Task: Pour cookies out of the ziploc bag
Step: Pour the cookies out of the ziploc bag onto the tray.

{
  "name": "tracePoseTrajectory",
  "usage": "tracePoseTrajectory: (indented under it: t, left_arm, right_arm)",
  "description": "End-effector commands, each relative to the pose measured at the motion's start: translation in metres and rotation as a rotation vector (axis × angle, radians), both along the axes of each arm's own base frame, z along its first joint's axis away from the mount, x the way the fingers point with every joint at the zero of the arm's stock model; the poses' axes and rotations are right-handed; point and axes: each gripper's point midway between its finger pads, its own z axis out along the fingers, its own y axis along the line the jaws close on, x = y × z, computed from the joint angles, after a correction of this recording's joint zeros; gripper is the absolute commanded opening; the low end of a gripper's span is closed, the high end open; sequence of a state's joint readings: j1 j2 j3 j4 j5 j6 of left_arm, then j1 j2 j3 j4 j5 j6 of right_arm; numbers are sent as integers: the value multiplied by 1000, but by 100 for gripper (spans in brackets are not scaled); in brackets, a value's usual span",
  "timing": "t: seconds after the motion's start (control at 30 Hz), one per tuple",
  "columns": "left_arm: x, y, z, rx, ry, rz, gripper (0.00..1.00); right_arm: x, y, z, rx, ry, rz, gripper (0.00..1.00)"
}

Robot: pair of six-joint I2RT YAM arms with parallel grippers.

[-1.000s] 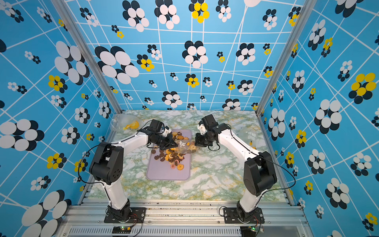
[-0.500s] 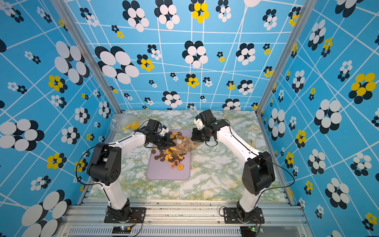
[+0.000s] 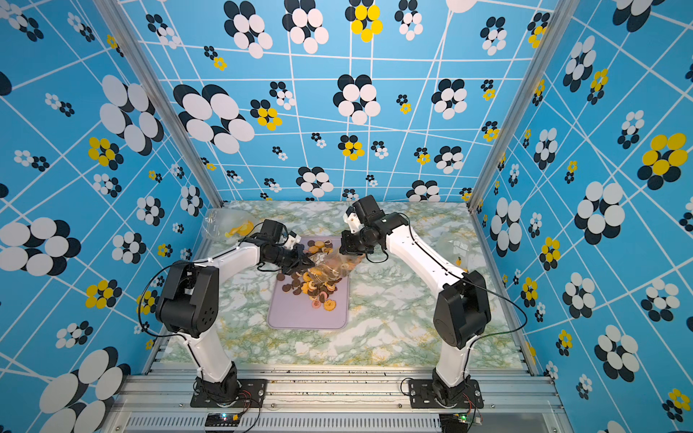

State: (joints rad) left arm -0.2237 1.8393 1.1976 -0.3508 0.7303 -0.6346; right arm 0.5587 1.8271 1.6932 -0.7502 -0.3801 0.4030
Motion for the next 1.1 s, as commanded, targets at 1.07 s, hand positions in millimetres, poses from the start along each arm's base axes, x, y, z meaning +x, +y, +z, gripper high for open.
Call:
tracePoseTrajectory:
  t: [1.07]
  left_arm:
    - [-4,53,-1,-4,-6,102,0]
  right_arm:
    - [3,94,24,50,-30,182,0]
